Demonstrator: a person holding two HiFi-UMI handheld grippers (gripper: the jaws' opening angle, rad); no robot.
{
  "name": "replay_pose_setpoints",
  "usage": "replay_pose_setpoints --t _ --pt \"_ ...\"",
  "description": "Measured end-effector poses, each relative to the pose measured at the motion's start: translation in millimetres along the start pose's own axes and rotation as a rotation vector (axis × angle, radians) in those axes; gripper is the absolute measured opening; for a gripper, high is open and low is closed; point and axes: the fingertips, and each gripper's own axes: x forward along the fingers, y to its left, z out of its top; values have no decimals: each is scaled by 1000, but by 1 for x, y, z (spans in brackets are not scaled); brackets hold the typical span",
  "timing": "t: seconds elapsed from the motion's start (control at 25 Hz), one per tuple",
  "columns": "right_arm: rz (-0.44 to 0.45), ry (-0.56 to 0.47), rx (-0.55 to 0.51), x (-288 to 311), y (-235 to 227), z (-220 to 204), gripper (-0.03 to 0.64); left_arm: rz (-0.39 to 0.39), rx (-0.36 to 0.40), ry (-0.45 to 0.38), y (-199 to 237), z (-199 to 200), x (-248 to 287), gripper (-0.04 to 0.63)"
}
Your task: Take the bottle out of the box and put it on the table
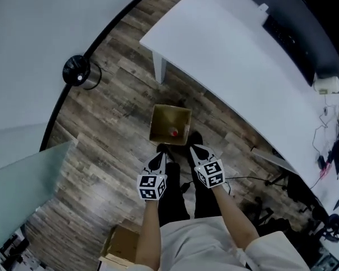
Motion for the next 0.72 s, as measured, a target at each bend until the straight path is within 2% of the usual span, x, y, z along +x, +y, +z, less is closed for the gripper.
replay_pose_setpoints --t 0.16,0.28,0.44,0.72 --pt "-57 16 43 11 -13 -39 40 -46 56 54 6 -35 26 14" --pt "-75 26 63 26 -20 -64 40 -55 69 79 19 -59 45 14" --pt "-81 35 97 45 -25 -100 40 -74 51 72 32 -94 69 14" --pt "-82 4 55 104 -33 -141 41 -69 140 68 66 -142 108 14"
